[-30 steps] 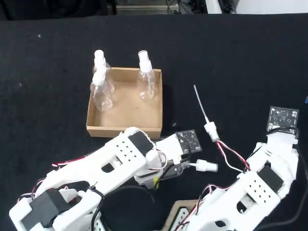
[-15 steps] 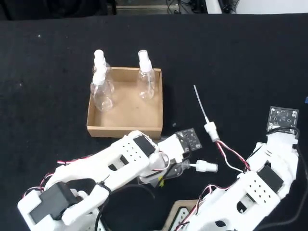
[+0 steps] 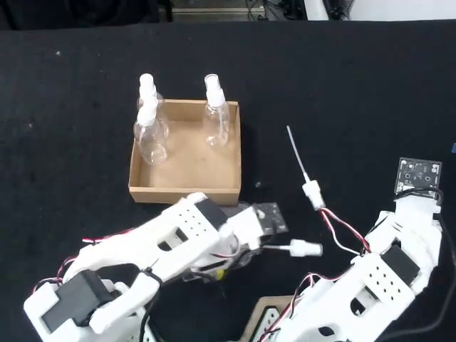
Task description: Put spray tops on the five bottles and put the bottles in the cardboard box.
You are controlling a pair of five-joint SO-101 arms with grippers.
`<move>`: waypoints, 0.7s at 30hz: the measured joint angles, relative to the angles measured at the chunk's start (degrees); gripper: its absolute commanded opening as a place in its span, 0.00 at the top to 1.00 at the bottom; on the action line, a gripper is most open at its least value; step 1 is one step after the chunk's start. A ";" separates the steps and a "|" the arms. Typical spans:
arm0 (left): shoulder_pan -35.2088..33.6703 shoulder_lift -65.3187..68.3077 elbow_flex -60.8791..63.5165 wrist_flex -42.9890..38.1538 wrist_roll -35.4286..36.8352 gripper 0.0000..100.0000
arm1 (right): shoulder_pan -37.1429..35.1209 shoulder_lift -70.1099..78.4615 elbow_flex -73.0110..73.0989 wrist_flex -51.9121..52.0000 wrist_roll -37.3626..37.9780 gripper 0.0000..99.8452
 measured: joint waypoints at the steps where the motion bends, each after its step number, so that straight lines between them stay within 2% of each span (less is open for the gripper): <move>1: -1.14 -0.35 0.00 1.32 -0.70 0.95 | 0.00 0.00 0.00 0.00 0.00 0.97; 7: -8.88 -10.20 2.73 13.45 -9.41 0.95 | 0.00 0.00 0.00 0.00 0.00 0.97; 10: -16.44 -17.93 5.27 19.69 -16.09 0.95 | 0.00 0.00 0.00 0.26 0.00 0.97; 14: -31.65 -28.66 6.33 24.97 -26.29 0.95 | 0.00 0.00 0.00 2.64 0.00 0.97; 17: -45.19 -35.08 6.33 25.85 -33.14 0.95 | -3.87 0.00 0.00 7.65 0.00 0.97; 21: -62.68 -39.30 6.33 23.12 -35.52 0.95 | -10.37 0.00 -2.02 16.26 0.00 0.97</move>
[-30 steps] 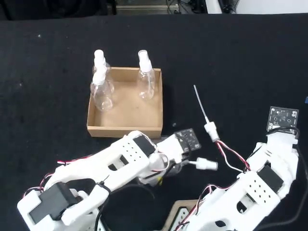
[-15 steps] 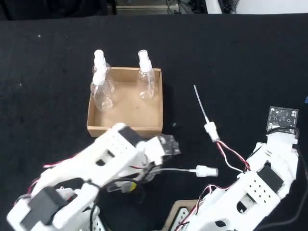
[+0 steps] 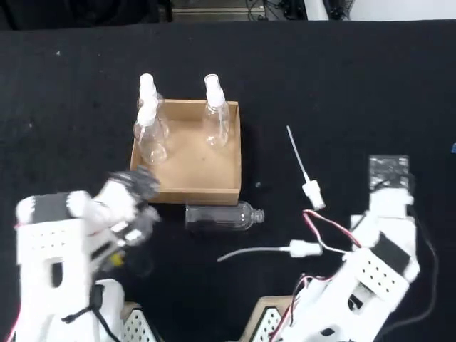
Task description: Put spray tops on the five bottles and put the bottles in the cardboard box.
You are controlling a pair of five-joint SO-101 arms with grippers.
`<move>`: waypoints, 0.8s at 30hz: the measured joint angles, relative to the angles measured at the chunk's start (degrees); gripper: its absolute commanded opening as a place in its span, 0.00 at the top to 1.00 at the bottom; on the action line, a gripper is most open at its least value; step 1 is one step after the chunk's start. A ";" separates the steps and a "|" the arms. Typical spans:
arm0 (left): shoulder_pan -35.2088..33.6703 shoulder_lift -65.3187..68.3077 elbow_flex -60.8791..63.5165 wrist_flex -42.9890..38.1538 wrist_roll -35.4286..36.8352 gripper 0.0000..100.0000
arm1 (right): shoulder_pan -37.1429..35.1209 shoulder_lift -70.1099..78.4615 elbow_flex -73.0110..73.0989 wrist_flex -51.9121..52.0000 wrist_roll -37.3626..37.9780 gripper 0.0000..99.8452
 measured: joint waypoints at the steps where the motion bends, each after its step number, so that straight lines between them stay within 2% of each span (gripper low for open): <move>1: -4.66 -0.09 0.09 -2.55 0.79 0.95 | -1.93 0.00 -1.14 2.02 0.00 0.97; 7: -32.09 7.12 0.09 -20.75 6.59 0.95 | -14.33 0.00 -7.47 11.87 -2.90 0.97; 11: -42.99 18.02 0.09 -29.01 7.21 0.92 | -26.81 0.00 -8.26 14.15 -7.30 0.97; 14: -46.86 25.58 -0.70 -30.86 5.80 0.80 | -36.75 0.00 -8.26 14.24 -9.23 0.97; 17: -49.14 31.38 -3.34 -31.82 -0.53 0.71 | -44.57 0.00 -6.51 13.98 -11.78 0.97; 20: -50.90 34.81 -5.89 -31.74 -6.68 0.71 | -50.20 0.00 -1.85 10.46 -15.65 0.97; 24: -50.90 35.52 -10.64 -29.45 -7.12 0.71 | -52.48 0.00 1.76 6.77 -16.09 0.97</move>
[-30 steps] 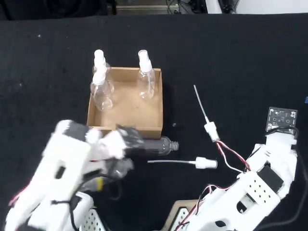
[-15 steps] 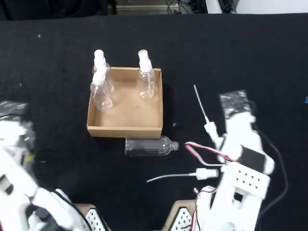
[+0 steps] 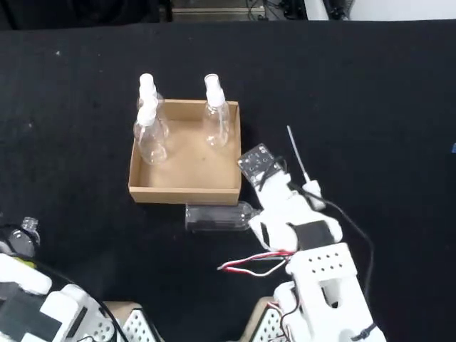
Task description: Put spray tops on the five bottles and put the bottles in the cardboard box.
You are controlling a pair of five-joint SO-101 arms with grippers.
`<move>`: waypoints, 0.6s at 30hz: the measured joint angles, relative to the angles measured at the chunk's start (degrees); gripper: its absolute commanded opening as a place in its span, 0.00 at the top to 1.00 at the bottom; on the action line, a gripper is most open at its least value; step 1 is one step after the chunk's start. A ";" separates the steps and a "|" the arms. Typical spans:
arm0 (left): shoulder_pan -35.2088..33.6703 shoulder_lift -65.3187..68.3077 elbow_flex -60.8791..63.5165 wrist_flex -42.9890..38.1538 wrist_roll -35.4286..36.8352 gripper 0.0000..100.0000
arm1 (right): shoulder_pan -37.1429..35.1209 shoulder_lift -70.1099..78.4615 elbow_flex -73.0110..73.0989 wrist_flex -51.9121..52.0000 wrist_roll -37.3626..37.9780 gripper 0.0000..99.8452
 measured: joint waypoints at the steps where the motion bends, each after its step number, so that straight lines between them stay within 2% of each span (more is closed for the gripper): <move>1: 0.53 0.18 -1.14 0.70 -0.18 0.71 | 0.00 0.00 0.35 -0.44 -0.18 0.98; 11: 8.44 0.44 -3.52 0.18 -4.40 0.71 | -0.35 0.00 2.02 -1.14 -0.35 0.98; 18: 12.04 0.53 -0.62 -3.87 -1.32 0.71 | -0.26 0.00 2.02 -1.14 -0.35 0.98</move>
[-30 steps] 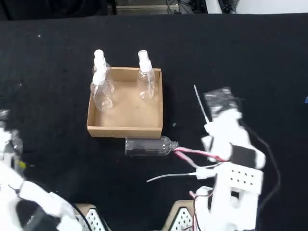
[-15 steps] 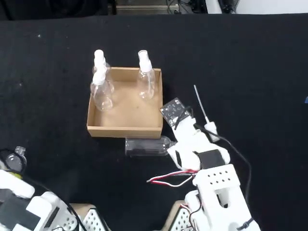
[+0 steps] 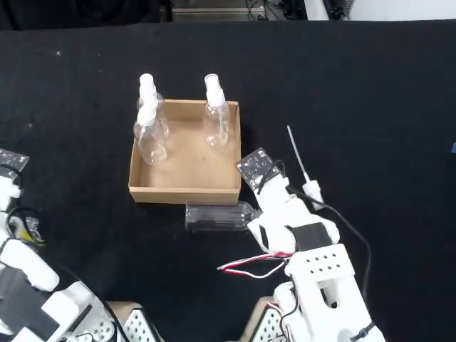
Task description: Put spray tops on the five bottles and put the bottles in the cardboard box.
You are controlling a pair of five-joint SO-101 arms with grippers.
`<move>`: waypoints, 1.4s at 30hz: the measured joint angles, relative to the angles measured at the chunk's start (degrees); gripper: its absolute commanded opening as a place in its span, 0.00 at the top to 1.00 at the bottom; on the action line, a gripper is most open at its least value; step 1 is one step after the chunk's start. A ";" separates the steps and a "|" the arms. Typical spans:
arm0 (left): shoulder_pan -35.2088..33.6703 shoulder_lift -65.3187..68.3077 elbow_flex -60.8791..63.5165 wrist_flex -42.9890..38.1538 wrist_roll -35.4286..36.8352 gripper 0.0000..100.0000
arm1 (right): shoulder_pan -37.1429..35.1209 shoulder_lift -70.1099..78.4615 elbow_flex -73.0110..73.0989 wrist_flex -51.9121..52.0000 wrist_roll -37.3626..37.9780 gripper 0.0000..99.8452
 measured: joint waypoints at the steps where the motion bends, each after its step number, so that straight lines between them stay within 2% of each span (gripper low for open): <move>1: -0.18 0.00 0.88 -1.32 0.79 0.71 | 0.00 0.00 0.00 0.00 0.00 0.98; 9: -0.26 0.00 3.87 -4.13 4.66 0.71 | 0.00 0.00 0.00 0.00 0.00 0.98; 15: -0.26 0.00 5.80 -4.22 4.48 0.71 | 0.00 0.00 0.09 -0.18 0.00 0.98; 19: -0.44 0.00 6.77 -4.22 1.49 0.71 | -0.09 0.00 0.09 -0.26 0.00 0.98; 21: -1.23 0.00 6.77 -4.22 0.79 0.76 | -0.09 0.00 0.09 -0.26 0.00 0.98; 24: -1.41 0.00 6.86 -4.22 0.79 0.89 | -0.09 0.00 0.09 -0.26 0.00 0.98; 26: -1.23 0.00 6.86 -2.73 0.79 0.97 | -0.09 0.00 0.09 -0.26 0.00 0.98; 29: -0.18 0.00 6.86 2.55 0.79 0.95 | -0.09 0.00 0.09 -0.26 0.00 0.98; 33: 2.37 -1.76 3.60 10.90 1.05 0.97 | -0.09 0.00 0.09 -0.26 0.00 0.98; 37: 7.21 -7.82 -0.44 14.95 9.05 0.97 | -0.09 0.00 0.09 -0.26 0.00 0.98; 39: 10.02 -11.78 -0.97 15.38 16.00 0.97 | 0.35 0.00 0.09 -0.26 0.00 0.97; 42: 14.77 -17.67 -0.18 12.92 29.27 0.97 | 5.19 0.00 -0.97 0.53 0.18 0.97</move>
